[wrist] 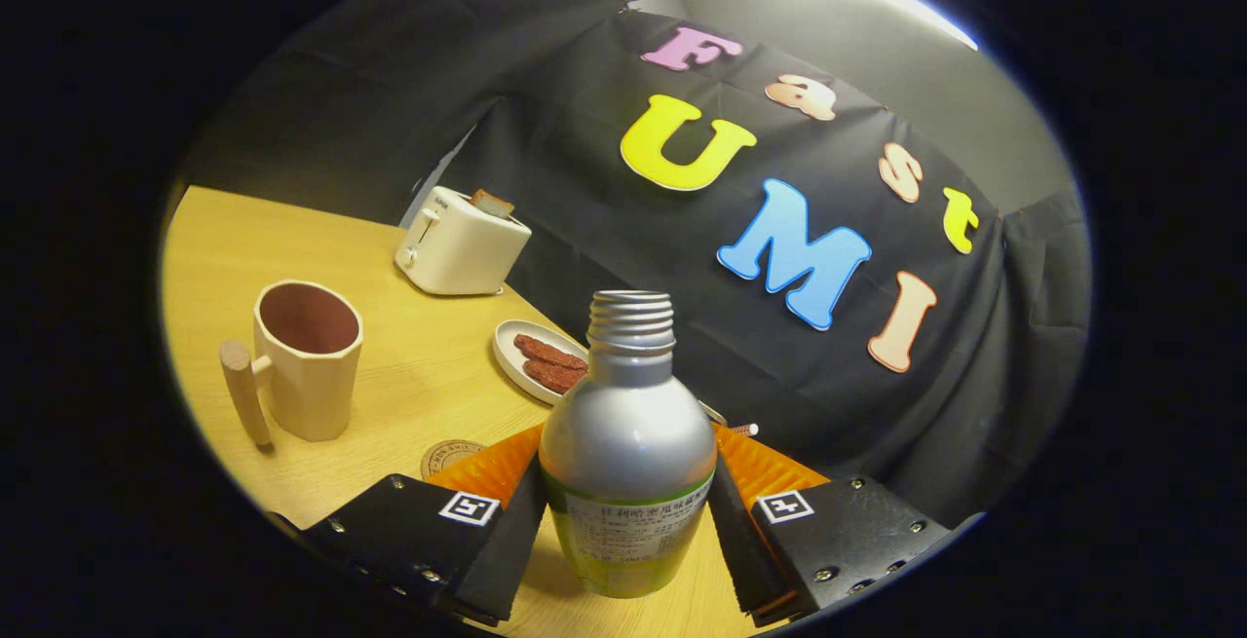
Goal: Take the bottle from table, then pour the juice into the cup, finally place the bottle on the coaster
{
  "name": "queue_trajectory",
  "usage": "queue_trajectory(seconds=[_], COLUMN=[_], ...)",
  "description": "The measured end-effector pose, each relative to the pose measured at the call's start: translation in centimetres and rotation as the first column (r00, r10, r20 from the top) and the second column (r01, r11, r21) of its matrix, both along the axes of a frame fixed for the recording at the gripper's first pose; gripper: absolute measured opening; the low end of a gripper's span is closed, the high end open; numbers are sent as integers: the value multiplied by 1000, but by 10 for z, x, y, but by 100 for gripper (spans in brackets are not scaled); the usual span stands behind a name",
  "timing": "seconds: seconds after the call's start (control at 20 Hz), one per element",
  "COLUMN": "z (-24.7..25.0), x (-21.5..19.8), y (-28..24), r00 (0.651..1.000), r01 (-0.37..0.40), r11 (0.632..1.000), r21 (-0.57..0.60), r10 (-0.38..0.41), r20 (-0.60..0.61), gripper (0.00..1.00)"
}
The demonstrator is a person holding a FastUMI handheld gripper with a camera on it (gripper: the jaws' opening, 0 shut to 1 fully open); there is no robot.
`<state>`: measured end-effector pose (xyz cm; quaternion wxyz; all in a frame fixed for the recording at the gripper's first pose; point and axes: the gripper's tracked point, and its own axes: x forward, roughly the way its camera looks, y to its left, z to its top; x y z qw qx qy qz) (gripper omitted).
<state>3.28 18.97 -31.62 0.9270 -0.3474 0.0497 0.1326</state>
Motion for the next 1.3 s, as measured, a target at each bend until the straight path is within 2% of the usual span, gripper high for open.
queue_trajectory(seconds=[0.15,0.35,0.6,0.75,0.9,1.3], z=[-3,-11,-10,-9,-7,-5], x=[4,6,3,3,0,-4], y=[11,34,57,67,75,82], r00=[998,993,980,969,958,940], r01=[-29,-71,-105,-103,-97,-84], r11=[986,949,873,811,758,652], r21=[-162,-308,-476,-575,-645,-754], r10=[37,96,173,212,246,304], r20=[49,65,100,125,146,158], gripper=[81,81,82,81,81,81])
